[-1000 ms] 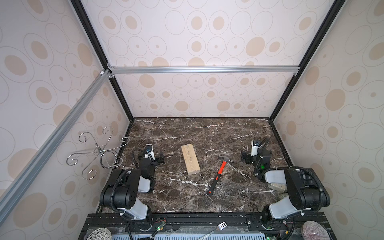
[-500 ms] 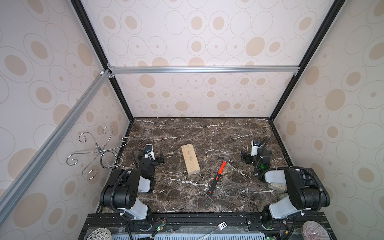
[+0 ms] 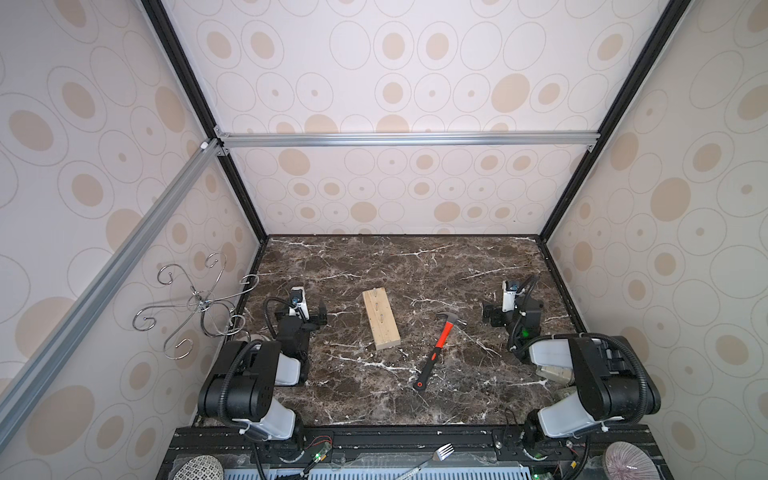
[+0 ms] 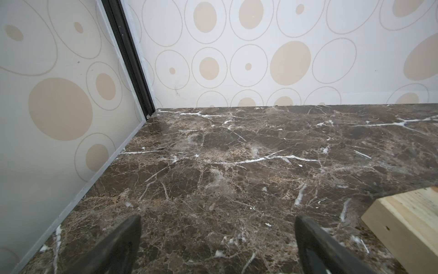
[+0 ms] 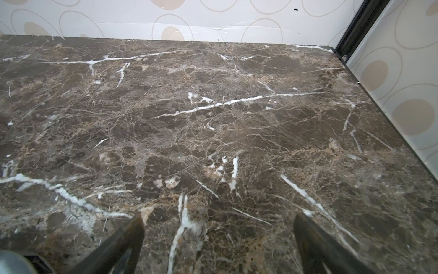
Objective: Use a claw hammer to pull out a nail
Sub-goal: Pick up the hammer at the center of the board.
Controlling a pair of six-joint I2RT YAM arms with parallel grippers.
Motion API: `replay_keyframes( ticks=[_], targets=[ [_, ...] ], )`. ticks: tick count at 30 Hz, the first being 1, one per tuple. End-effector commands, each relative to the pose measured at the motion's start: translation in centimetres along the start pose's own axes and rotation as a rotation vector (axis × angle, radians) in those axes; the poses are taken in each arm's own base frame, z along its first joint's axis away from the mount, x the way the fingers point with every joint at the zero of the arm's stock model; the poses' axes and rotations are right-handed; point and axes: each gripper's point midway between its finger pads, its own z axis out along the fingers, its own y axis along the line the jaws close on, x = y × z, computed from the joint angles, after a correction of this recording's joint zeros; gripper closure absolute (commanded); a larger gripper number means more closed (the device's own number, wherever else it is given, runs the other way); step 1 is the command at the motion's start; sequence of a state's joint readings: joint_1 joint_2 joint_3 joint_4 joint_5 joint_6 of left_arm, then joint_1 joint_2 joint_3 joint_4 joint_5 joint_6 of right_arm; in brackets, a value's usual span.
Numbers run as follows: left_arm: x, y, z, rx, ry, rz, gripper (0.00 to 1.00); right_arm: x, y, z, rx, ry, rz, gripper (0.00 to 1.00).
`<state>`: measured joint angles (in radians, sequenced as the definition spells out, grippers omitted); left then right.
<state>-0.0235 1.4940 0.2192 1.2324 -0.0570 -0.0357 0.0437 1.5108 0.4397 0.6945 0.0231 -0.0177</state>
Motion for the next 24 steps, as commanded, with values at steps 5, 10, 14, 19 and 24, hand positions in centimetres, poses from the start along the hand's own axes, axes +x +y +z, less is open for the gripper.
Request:
replay_keyframes(
  ticks=[5,10,14,19,24],
  targets=[
    [-7.6,-0.5,-0.7,0.03,-0.085,-0.074,0.0,-6.8,5.0,-3.3,-0.294,-0.063,-0.121,0.12],
    [-10.6,-2.6,-1.7,0.125,-0.048,-0.212,0.0,-6.2,14.3,-8.6,-0.736,-0.076,-0.555,0.3],
    [-10.6,-4.6,-2.9,0.187,-0.03,-0.325,0.0,-0.1,18.9,-12.0,-0.956,0.176,-0.988,0.3],
    [-10.3,-7.4,-3.3,0.24,0.011,-0.36,0.0,4.7,19.8,-13.4,-1.063,0.452,-1.186,0.31],
    [-9.7,-9.0,-3.2,0.255,0.049,-0.325,0.0,5.8,21.6,-14.1,-1.126,0.442,-1.209,0.29]
  ],
)
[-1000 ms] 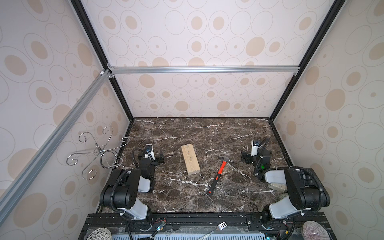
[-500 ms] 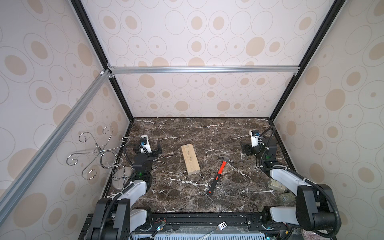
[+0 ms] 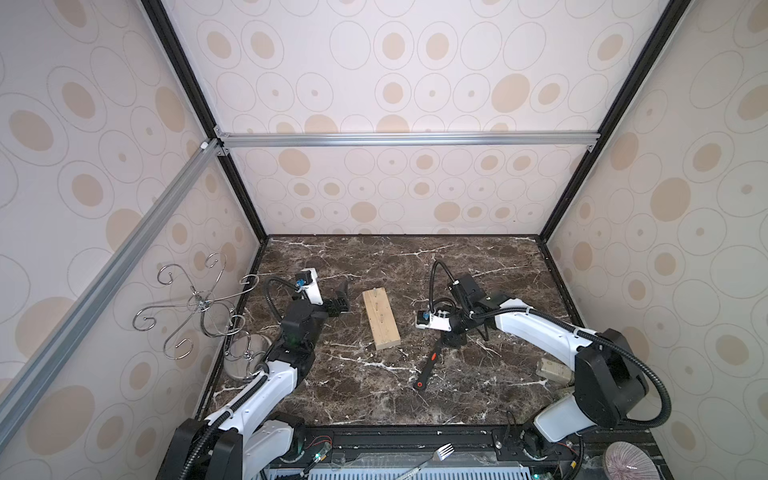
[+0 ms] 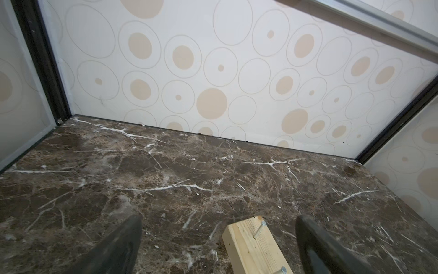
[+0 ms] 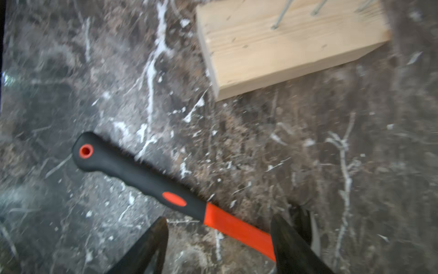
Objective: Use a claw hammer to pull out a nail
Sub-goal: Pick up the hammer at the center of the board.
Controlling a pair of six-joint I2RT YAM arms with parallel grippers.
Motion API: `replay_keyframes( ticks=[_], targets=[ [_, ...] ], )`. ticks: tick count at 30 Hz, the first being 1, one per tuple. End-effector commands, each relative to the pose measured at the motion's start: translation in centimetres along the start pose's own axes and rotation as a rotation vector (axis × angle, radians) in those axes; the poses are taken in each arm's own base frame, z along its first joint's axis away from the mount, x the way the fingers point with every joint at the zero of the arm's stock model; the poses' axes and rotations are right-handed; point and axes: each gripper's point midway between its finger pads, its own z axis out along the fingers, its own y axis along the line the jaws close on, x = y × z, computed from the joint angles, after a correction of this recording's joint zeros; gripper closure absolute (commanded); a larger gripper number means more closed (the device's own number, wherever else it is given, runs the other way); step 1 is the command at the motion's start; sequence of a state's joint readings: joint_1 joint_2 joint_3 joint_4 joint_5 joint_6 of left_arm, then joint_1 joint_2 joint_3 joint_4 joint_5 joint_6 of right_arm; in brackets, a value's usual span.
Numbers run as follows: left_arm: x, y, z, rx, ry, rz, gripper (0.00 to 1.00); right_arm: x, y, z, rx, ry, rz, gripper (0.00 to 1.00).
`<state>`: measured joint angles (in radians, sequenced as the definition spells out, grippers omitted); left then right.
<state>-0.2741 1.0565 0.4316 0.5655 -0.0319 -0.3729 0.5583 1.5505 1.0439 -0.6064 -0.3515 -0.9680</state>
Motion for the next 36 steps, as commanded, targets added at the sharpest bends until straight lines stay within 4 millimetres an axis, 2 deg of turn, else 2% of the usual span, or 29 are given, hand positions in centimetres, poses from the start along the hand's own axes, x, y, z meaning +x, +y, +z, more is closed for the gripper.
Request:
replay_keyframes(
  ticks=[1,8,20,28,36],
  targets=[
    [-1.0,-0.6,0.4,-0.006,0.0,-0.025,0.0,0.8,2.7,0.0,-0.102,0.054,-0.071,0.29],
    [-0.3,-1.6,1.0,0.027,0.028,-0.009,0.0,1.5,4.4,1.9,-0.174,0.129,-0.099,0.29],
    [0.0,-2.3,1.4,0.048,0.039,0.016,0.0,1.0,4.9,4.4,-0.203,0.2,-0.205,0.28],
    [0.0,-2.1,1.3,0.033,0.038,0.031,0.0,0.6,5.8,5.7,-0.224,0.22,-0.302,0.34],
    [-0.4,-2.9,1.5,0.054,0.028,0.037,0.0,0.3,7.2,6.5,-0.285,0.224,-0.35,0.37]
  ],
)
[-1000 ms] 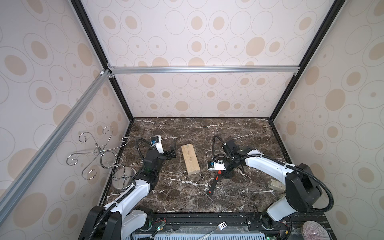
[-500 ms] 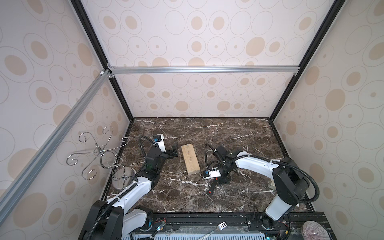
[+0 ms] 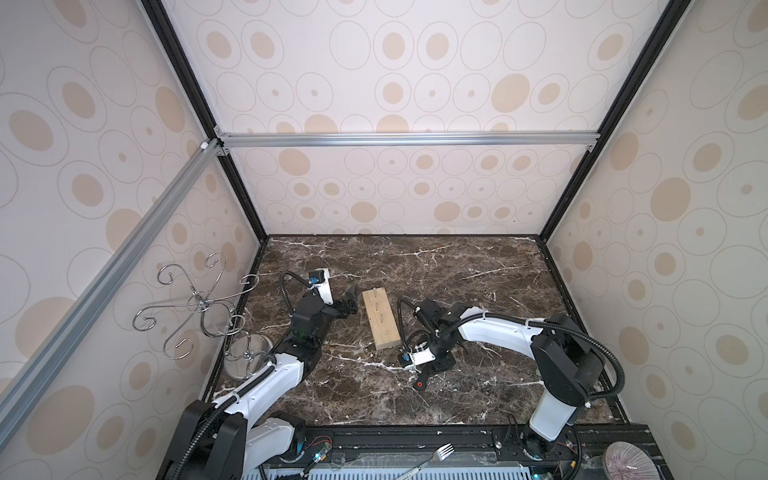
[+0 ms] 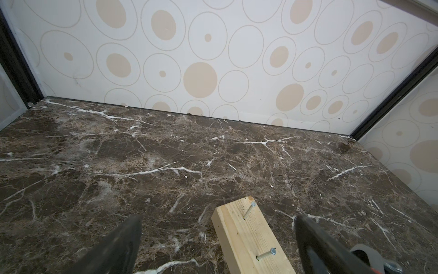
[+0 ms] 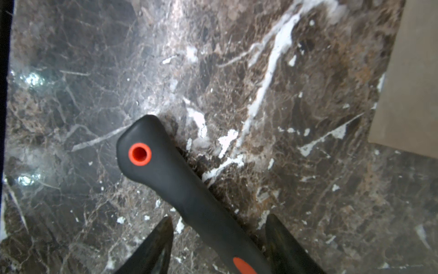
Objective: Use a claw hammer to pull out a nail
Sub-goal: Pick up the hammer at the center of the board.
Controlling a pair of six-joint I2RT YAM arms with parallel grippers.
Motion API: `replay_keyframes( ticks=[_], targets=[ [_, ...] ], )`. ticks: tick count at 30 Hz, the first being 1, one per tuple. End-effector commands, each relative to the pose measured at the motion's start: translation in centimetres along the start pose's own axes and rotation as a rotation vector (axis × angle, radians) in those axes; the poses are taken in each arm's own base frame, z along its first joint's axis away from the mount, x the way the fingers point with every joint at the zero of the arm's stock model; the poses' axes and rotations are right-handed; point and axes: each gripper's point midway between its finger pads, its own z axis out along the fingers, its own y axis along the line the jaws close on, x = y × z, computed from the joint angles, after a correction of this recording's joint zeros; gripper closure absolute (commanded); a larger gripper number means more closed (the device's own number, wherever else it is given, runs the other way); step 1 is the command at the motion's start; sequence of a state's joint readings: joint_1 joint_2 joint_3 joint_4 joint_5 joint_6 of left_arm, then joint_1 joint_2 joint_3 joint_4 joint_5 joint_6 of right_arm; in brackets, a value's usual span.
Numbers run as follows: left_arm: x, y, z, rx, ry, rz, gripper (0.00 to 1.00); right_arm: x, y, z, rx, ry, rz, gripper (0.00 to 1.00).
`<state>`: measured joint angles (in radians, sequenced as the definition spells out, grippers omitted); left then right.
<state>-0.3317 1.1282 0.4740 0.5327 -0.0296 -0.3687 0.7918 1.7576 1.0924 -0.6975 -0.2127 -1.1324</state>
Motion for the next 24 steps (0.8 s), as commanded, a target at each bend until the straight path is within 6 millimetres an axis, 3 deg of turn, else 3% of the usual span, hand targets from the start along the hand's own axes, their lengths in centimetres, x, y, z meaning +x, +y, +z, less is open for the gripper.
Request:
replay_keyframes(
  ticks=[1,8,13,17,24],
  targets=[
    [-2.1,-0.9,0.4,0.016,-0.043,0.02,0.0,-0.6,0.9,0.6,-0.063,-0.004,-0.047,0.37],
    [-2.1,-1.2,0.7,0.019,-0.041,0.026,0.0,-0.8,0.7,2.1,-0.073,0.024,-0.048,0.38],
    [-2.6,-1.6,0.9,0.028,-0.039,0.037,0.0,-1.9,1.1,2.2,-0.105,-0.028,-0.063,0.59],
    [-3.2,-1.7,0.8,0.023,-0.049,0.058,0.0,-3.0,1.0,1.4,-0.092,-0.082,-0.085,0.71],
    [-4.7,-2.1,0.5,0.03,-0.078,0.079,0.0,-6.4,0.1,-2.0,-0.007,-0.252,-0.127,0.76]
  ],
)
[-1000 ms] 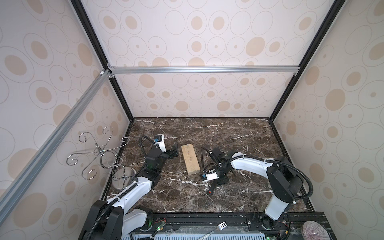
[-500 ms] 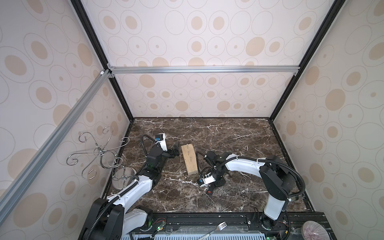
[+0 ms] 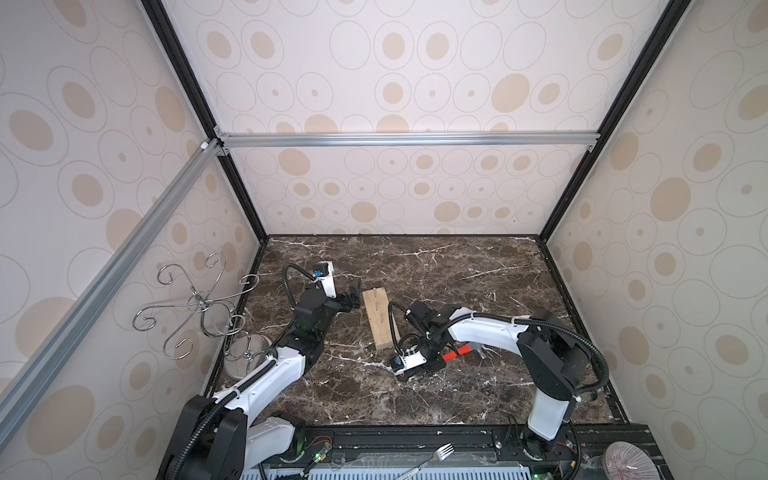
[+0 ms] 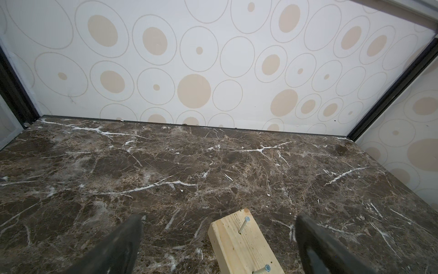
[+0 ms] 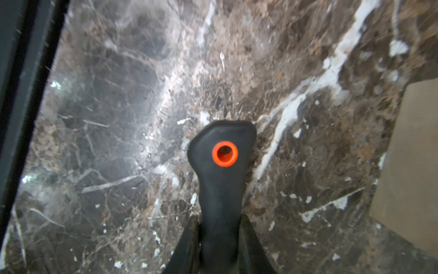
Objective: Use a claw hammer to pull out a nail
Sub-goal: Pick up the hammer at the center of the board.
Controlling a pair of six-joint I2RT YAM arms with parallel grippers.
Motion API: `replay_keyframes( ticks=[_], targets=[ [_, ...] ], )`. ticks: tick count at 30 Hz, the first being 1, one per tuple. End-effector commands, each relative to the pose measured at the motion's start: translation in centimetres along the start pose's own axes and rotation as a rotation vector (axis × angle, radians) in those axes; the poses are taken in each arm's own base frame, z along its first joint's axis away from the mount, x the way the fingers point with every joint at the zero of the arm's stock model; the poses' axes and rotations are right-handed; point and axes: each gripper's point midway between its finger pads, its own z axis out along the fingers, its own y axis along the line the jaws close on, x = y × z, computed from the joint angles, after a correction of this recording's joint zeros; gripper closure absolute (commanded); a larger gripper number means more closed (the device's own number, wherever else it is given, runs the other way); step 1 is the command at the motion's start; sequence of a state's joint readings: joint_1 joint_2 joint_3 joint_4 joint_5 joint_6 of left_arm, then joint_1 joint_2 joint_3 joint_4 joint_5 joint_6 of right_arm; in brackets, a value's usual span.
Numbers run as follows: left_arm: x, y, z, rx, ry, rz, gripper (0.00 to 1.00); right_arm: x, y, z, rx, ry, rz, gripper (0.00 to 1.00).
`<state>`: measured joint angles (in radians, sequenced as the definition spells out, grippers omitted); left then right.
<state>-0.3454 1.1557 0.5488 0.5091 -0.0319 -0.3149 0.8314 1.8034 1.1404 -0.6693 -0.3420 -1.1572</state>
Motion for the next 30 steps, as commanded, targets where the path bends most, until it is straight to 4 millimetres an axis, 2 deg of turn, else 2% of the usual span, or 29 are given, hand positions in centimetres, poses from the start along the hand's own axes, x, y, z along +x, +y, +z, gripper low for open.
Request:
replay_keyframes(
  ticks=[1,8,12,17,20,23,26,30],
  targets=[
    [-3.1,-0.9,-0.2,0.013,-0.061,0.025,0.0,-3.2,-0.1,-2.4,0.046,-0.136,-0.07,0.76],
    [-4.2,-1.4,-0.4,0.037,-0.091,0.036,0.0,-5.3,-1.3,-5.5,0.118,-0.29,-0.054,0.78],
    [-4.5,-2.3,-0.9,0.09,-0.124,0.065,0.0,-6.7,-2.3,-9.1,0.18,-0.471,-0.005,0.78],
    [-4.5,-4.7,-2.0,0.219,-0.181,0.134,0.0,-7.4,-3.2,-13.7,0.262,-0.641,0.022,0.79],
    [-4.8,-5.8,-3.2,0.267,-0.24,0.194,0.03,-7.3,-3.7,-16.0,0.292,-0.722,0.049,0.78],
    [-5.4,-7.0,-5.7,0.352,-0.364,0.248,0.08,-7.4,-4.0,-18.5,0.323,-0.82,0.062,0.78],
    [-4.6,-8.2,-7.2,0.426,-0.394,0.323,0.12,-7.4,-4.3,-20.0,0.353,-0.876,0.066,0.78],
    [-2.7,-10.2,-8.6,0.554,-0.358,0.404,0.23,-7.2,-4.7,-20.9,0.368,-0.919,0.077,0.78]
  ],
)
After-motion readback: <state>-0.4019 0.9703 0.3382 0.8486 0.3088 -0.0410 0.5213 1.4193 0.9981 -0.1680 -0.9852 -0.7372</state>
